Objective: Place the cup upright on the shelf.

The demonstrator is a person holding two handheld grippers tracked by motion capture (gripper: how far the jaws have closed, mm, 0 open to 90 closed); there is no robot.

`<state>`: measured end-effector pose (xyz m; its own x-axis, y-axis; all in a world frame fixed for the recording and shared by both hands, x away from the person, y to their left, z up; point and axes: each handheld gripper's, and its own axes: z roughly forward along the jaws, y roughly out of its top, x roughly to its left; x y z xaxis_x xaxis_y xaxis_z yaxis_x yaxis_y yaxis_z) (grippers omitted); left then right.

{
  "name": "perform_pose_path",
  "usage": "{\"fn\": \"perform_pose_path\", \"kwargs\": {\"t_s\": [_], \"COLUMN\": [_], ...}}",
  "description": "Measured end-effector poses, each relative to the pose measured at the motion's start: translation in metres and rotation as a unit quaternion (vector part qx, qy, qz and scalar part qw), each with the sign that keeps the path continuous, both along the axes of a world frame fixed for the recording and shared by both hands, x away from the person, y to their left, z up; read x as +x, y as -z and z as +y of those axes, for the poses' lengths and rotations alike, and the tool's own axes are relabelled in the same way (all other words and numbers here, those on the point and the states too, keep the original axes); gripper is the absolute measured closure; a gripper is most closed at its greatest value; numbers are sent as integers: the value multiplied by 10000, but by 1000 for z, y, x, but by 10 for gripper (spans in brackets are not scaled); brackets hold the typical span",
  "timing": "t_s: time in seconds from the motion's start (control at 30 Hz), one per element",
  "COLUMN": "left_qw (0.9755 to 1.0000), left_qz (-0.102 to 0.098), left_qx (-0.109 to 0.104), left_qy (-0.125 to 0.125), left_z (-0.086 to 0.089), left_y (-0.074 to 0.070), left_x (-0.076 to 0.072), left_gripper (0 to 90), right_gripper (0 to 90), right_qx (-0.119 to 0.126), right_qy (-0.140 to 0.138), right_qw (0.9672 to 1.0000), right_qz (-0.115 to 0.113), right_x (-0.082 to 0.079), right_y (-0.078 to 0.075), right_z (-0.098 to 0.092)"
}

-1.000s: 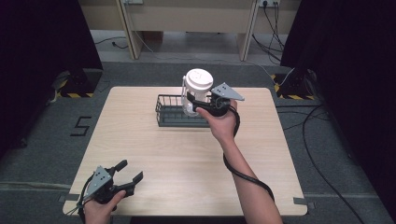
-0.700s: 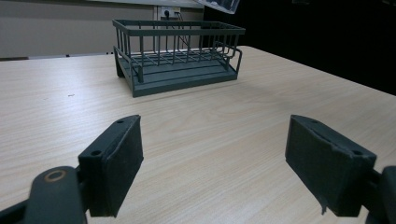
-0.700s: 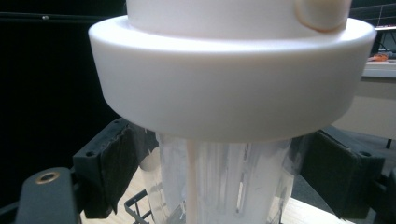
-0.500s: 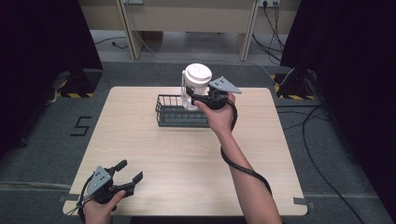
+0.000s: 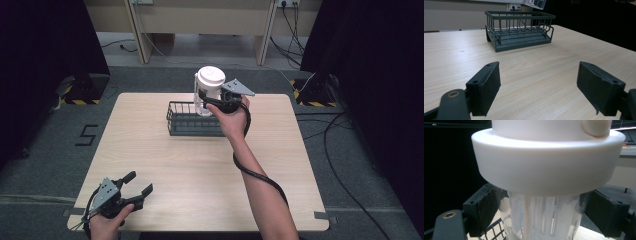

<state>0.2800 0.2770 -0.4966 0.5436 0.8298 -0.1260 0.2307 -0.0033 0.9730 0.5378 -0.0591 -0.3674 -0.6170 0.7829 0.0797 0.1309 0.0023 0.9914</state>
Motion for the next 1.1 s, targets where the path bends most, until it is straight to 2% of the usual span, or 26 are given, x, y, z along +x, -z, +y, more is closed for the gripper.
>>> {"fn": "perform_pose_path", "kwargs": {"t_s": [0.57,1.1], "left_qw": [10000,10000], "left_qz": [11,8], "left_qx": [3,-1], "left_qy": [3,5], "left_z": [1,1], "left_y": [0,0], "left_x": [0,1], "left_gripper": [186,186], "right_gripper": [172,171], "right_qx": [-93,-201], "right_qy": [90,124], "right_qw": [9996,9986], "right_qz": [261,480], "right_x": [19,25], "right_y": [15,30], "right_z": [6,12]}}
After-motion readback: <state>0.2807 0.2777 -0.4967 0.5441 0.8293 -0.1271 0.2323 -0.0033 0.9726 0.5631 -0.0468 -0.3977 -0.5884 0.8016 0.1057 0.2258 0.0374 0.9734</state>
